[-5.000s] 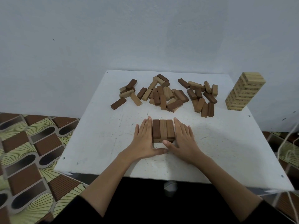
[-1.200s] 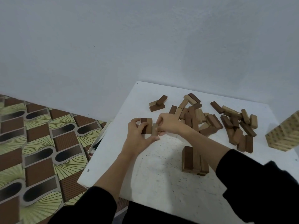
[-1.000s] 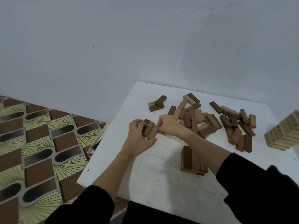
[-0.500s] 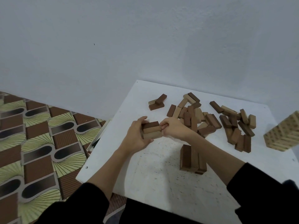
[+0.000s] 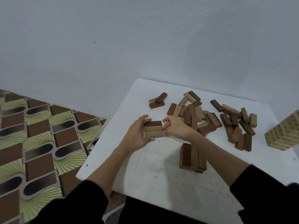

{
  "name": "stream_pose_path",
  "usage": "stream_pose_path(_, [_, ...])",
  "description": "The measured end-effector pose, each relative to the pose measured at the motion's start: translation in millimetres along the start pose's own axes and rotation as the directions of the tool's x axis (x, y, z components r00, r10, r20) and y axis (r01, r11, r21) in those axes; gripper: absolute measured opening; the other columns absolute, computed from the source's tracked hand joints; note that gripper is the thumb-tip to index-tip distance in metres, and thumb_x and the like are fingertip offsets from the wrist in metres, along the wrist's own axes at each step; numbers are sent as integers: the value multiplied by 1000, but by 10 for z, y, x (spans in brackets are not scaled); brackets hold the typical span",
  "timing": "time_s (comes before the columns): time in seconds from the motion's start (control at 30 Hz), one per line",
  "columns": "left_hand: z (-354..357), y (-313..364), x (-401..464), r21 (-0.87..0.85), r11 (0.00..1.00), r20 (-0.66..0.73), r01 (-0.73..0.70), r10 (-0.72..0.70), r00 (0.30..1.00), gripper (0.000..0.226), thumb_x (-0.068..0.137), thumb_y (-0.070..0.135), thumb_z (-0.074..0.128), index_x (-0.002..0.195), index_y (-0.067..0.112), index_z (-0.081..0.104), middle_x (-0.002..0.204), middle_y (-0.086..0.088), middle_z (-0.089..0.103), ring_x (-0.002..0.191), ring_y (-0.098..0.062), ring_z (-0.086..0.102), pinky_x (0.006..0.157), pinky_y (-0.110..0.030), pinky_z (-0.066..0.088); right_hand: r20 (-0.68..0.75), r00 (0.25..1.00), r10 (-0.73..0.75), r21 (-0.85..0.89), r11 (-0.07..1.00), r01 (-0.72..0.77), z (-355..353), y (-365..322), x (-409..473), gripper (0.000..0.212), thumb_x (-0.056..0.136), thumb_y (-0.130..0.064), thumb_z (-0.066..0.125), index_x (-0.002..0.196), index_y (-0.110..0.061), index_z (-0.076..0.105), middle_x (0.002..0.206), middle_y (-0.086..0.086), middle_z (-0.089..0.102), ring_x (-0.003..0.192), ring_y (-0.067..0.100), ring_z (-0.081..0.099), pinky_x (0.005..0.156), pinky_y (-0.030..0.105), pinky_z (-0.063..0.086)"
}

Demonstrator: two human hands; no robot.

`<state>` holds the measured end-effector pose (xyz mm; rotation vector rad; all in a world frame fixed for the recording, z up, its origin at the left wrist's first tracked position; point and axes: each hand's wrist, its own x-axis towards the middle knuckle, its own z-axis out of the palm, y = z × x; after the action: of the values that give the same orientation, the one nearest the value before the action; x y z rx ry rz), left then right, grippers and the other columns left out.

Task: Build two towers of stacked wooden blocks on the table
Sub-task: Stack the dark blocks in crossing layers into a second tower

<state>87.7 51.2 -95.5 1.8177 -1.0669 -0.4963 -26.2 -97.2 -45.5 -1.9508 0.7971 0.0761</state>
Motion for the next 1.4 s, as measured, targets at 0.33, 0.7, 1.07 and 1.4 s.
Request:
stream_pose_path(0.33, [-3, -40, -8, 38, 998, -44, 53, -51, 998, 97, 65, 12, 85, 144, 12, 28, 133, -2, 41, 117, -6, 39, 88, 6, 26, 125, 965, -230, -379, 888, 260, 5, -73, -26, 99, 72, -20, 79, 148, -16, 14, 144, 4, 31, 126, 20, 37, 99, 32, 39])
stream_pose_path(0.7, [-64, 45, 18, 84, 994, 4, 68, -69, 998, 85, 63, 22, 87, 132, 21, 37, 125, 3, 52, 113, -9, 47, 93, -14, 37, 120, 943, -311, -460, 824, 330, -20, -15, -22, 95, 72, -24, 78, 148, -20, 20, 125, -1, 45, 118, 17, 43, 101, 41, 41])
stream_pose_path(1.07, [246, 806, -81, 4, 994, 175, -112, 110, 978, 87, 61, 30, 88, 129, 38, 35, 123, 9, 50, 115, -1, 46, 97, -9, 33, -46, 916, -397, -360, 863, 356, -606, 216, -927, 91, 69, -21, 80, 144, -21, 28, 122, -7, 42, 113, 9, 38, 92, 18, 35])
stream_pose_path(1.4, [629, 928, -287, 64, 997, 390, -42, 14, 921, 91, 64, 22, 86, 139, 28, 34, 128, 9, 47, 117, -6, 43, 104, -22, 33, -63, 961, -268, -343, 910, 231, -505, 716, -1310, 91, 72, -31, 78, 143, -29, 21, 129, -7, 41, 114, 7, 36, 96, 22, 34])
